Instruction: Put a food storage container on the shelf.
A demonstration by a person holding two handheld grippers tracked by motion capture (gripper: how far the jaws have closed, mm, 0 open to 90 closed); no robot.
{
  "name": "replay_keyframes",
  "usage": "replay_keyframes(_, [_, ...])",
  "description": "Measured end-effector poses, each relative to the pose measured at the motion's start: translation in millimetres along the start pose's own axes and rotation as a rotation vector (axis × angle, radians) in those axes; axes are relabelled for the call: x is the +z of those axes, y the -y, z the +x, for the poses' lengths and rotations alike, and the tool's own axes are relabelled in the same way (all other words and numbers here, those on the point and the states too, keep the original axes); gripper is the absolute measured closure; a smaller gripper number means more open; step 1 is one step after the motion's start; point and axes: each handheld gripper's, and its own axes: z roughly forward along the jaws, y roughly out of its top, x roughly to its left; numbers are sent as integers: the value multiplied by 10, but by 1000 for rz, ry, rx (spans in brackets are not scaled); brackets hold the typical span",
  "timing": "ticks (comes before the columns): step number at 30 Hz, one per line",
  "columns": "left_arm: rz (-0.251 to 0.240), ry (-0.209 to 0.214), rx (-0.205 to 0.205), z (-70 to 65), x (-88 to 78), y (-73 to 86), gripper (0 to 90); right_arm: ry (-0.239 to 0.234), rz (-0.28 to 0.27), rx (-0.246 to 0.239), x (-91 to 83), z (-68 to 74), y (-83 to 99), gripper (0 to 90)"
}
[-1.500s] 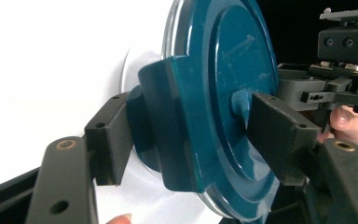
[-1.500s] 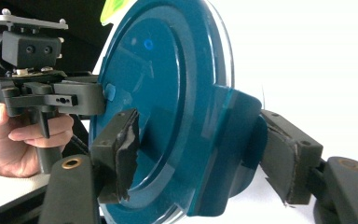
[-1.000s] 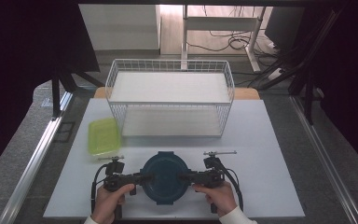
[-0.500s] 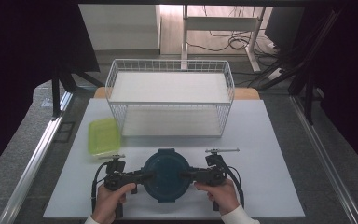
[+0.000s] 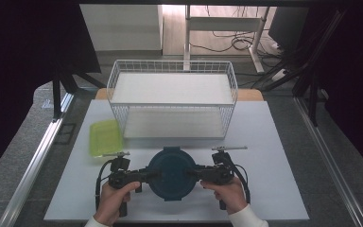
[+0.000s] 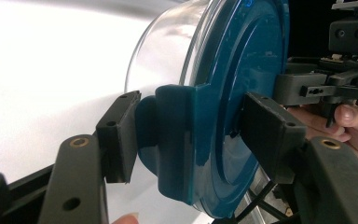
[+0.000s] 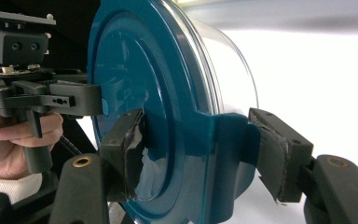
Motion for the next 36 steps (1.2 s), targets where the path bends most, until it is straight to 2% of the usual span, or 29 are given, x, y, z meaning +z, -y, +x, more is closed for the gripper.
replay_keyframes(8, [-6, 10, 9, -54, -8, -146, 397, 3, -17, -11, -61, 22, -118, 385])
replay_keyframes(17, [-21, 28, 23, -153, -55, -344, 397, 16, -40, -35, -191, 118, -336, 389])
replay_keyframes(36, [-59, 30, 49, -359, -268, -699, 398, 12, -62, -82, -348, 346, -735, 393])
